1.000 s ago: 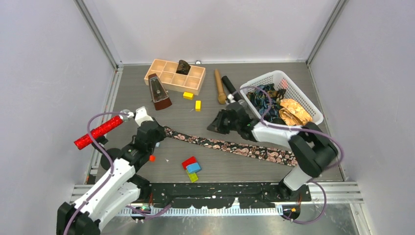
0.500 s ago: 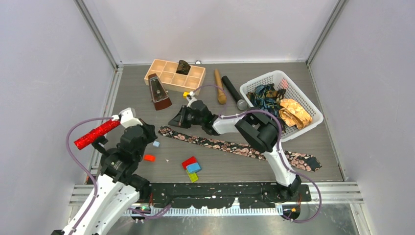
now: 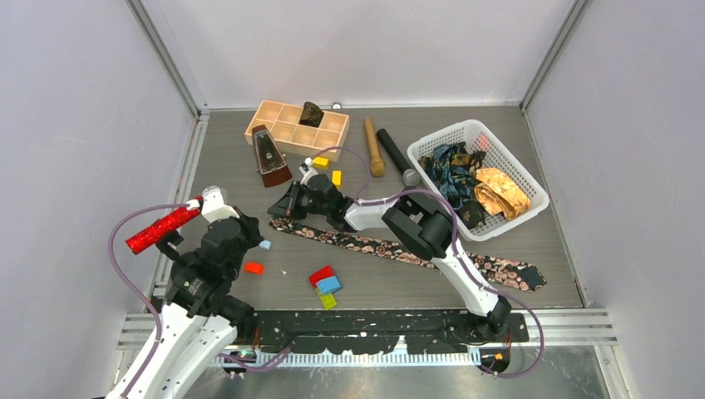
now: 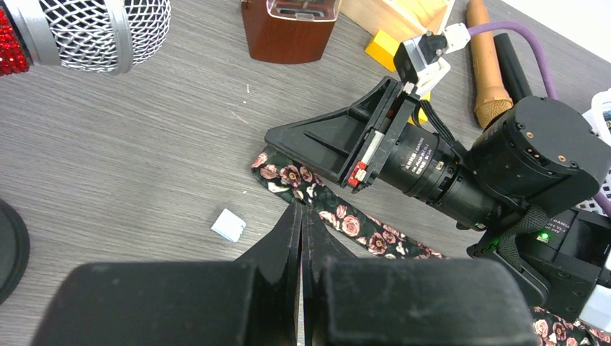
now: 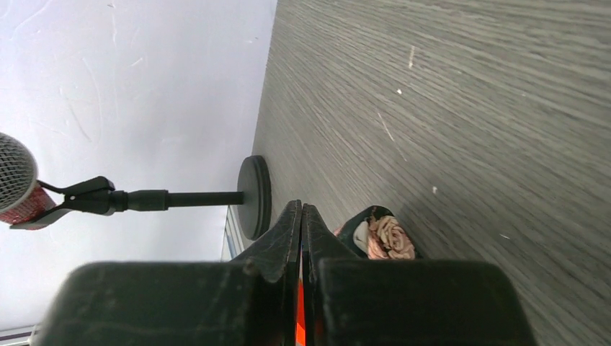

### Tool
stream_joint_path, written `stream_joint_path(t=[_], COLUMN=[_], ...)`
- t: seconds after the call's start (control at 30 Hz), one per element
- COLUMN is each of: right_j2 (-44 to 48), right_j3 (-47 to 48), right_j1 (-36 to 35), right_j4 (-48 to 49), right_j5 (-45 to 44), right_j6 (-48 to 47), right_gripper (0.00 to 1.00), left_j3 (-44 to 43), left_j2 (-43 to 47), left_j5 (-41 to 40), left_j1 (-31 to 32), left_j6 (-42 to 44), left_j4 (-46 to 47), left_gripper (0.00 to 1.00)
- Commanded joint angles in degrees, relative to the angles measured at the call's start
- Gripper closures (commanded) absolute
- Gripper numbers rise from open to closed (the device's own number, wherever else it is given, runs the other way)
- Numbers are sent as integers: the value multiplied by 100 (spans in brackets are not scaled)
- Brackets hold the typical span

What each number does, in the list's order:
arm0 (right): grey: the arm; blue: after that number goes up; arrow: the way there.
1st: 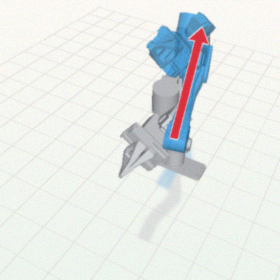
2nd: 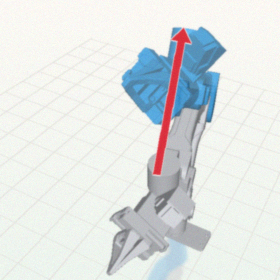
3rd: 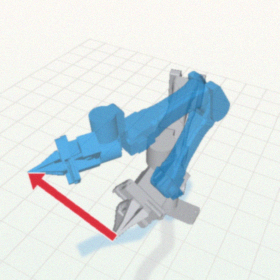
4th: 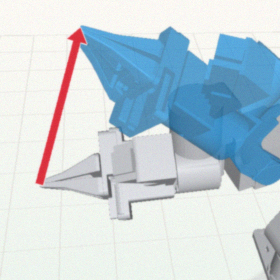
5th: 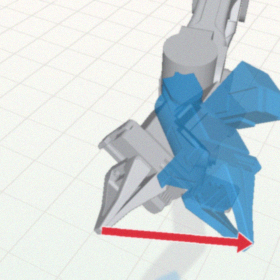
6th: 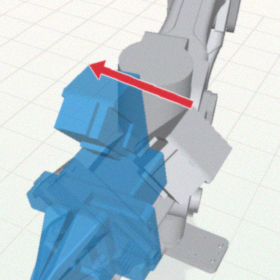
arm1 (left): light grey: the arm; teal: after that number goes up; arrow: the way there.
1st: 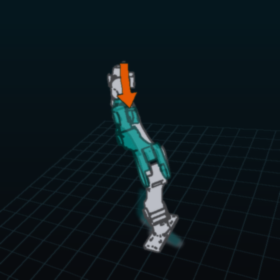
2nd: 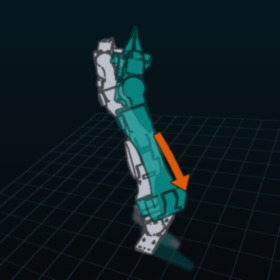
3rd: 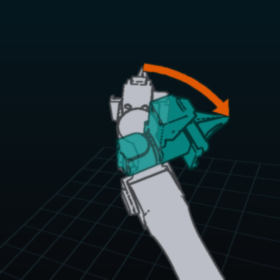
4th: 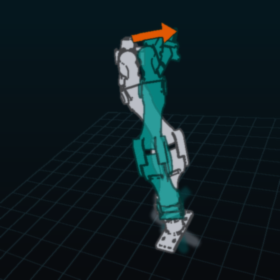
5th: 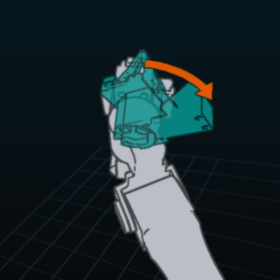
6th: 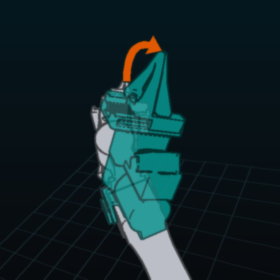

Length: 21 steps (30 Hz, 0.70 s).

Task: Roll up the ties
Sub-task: Flatten out the tie at the center of the board.

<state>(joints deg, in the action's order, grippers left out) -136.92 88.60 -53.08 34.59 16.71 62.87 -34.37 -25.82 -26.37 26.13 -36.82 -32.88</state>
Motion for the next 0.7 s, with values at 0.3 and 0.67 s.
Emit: stream_joint_path(t=[0.3,0.67], right_j2=[-558,-429], right_j3=[388,376], right_j1=[-176,-222], right_j4=[-144,-699], right_j5=[-423,-704], right_j6=[133,-257], right_gripper=[97,97], left_j3=[-114,-100], left_j2=[108,130], left_j5=[-63,-93], left_j1=[-20,-20], left_j6=[87,78], left_j4=[-82,-119], left_gripper=[100,99])
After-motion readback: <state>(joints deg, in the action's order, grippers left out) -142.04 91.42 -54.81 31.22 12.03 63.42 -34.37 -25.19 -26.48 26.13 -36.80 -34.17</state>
